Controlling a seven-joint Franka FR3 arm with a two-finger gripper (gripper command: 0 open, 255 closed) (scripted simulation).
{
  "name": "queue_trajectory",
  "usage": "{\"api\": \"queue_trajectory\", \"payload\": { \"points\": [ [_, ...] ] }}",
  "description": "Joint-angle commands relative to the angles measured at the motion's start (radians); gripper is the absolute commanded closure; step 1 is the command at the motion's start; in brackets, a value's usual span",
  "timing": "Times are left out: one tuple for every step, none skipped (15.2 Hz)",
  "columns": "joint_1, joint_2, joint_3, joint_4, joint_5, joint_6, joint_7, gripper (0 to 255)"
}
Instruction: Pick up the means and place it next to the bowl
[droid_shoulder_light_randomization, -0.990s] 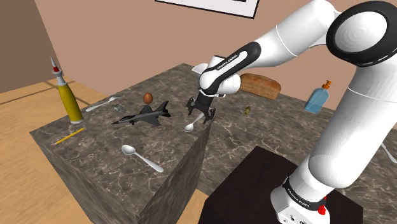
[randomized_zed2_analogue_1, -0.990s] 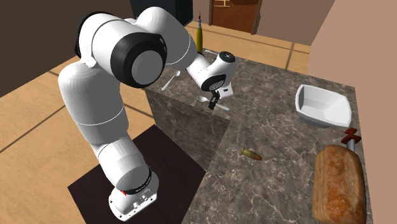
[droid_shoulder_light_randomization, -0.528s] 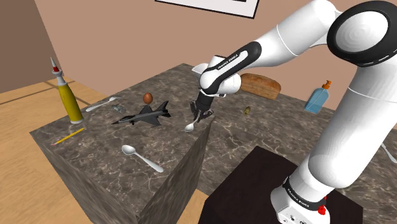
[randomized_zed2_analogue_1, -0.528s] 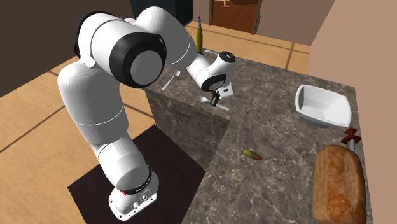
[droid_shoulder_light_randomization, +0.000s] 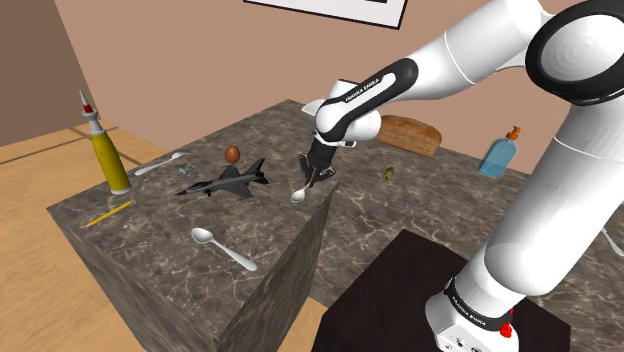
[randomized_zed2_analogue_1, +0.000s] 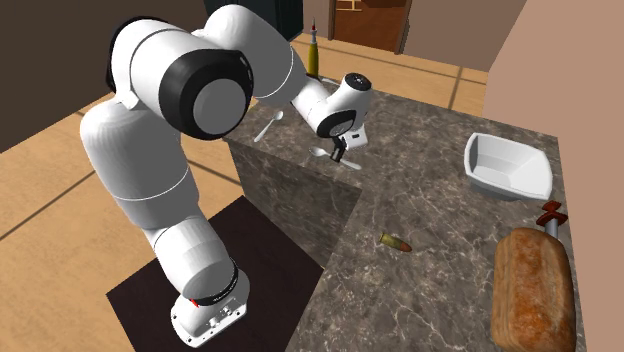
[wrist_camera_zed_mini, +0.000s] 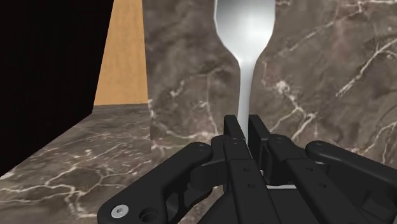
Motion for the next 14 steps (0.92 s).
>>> {"api": "queue_trajectory", "payload": {
  "points": [
    [-0.001, -0.018, -0.002, 0.008, -0.007, -0.026, 0.008, 255],
    [-0.001, -0.027, -0.002, 0.012, -0.009, -0.039, 0.012, 255],
    [-0.001, -0.037, -0.003, 0.015, -0.012, -0.052, 0.015, 255],
    [-0.002, -0.046, -0.003, 0.019, -0.015, -0.065, 0.019, 255],
    [-0.002, -0.056, -0.004, 0.023, -0.018, -0.078, 0.023, 255],
    [-0.002, -0.065, -0.004, 0.027, -0.02, -0.091, 0.026, 255],
    [-0.003, -0.074, -0.005, 0.031, -0.023, -0.104, 0.03, 255],
    [-0.003, -0.082, -0.005, 0.036, -0.026, -0.117, 0.033, 255],
    [-0.004, -0.091, -0.006, 0.041, -0.028, -0.13, 0.036, 255],
    [-0.004, -0.099, -0.006, 0.046, -0.03, -0.143, 0.04, 255],
    [-0.005, -0.107, -0.007, 0.051, -0.033, -0.156, 0.043, 255],
    [-0.005, -0.115, -0.007, 0.057, -0.035, -0.169, 0.046, 255],
    [-0.005, -0.122, -0.008, 0.062, -0.037, -0.182, 0.049, 255],
    [-0.006, -0.13, -0.008, 0.068, -0.039, -0.195, 0.052, 255]
  ]
}}
